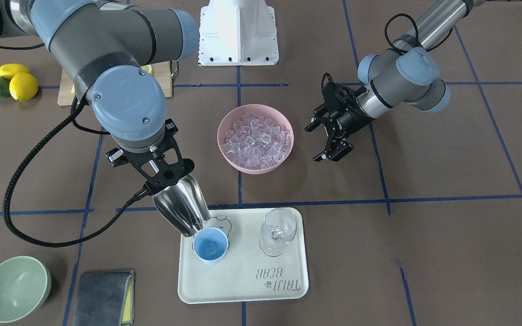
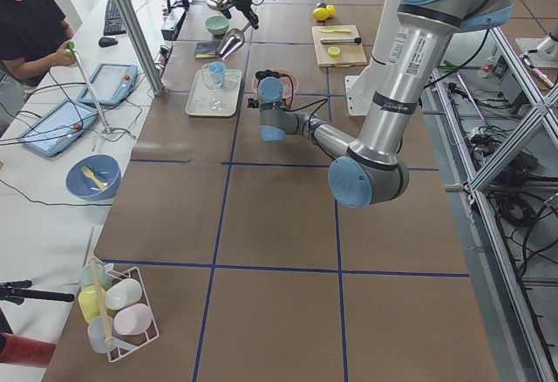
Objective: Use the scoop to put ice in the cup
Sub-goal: 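Tilt the scoop with the right gripper to pour ice into the cup, then carry the empty scoop back toward its spot while the left gripper withdraws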
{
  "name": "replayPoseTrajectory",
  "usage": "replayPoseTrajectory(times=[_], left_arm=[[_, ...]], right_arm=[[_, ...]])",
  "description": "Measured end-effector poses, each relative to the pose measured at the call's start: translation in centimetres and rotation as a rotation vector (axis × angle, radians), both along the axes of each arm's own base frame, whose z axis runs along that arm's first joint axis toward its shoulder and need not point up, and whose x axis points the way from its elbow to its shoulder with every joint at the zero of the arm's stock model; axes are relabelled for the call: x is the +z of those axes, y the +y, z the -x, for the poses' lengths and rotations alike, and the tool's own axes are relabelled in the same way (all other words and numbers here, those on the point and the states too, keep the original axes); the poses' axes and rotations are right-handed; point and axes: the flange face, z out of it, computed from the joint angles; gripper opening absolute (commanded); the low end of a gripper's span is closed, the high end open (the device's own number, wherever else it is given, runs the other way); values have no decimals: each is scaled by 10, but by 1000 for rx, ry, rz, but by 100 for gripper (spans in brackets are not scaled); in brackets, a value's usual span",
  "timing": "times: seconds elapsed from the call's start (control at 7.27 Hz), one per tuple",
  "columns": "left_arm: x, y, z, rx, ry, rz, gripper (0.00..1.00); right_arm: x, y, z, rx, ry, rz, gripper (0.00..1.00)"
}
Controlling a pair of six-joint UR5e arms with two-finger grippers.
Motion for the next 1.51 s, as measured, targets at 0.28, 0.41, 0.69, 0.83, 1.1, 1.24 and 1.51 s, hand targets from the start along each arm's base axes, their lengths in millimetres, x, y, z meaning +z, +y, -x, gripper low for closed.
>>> replayPoseTrajectory(times=[0.28, 0.41, 0.69, 0.83, 1.1, 1.24, 1.51], left_arm=[[6, -2, 4, -5, -9, 7, 100], [15, -5, 13, -17, -20, 16, 100], [34, -14, 39, -54, -42, 29, 100], [39, -20, 52, -75, -48, 36, 100], [50, -35, 82, -123, -62, 55, 100], [56, -43, 101, -151, -68, 61, 100], [69, -56, 146, -145, -74, 98, 100]], right_arm=[[14, 16, -22, 14, -16, -17, 0], [33, 32, -45, 54, -32, -31, 0], [85, 65, -87, 231, -69, -25, 0], [121, 80, -101, 342, -97, -4, 0], [195, 114, -111, 553, -184, 38, 0], [224, 133, -112, 634, -219, 45, 0], [267, 173, -101, 739, -215, 85, 0]])
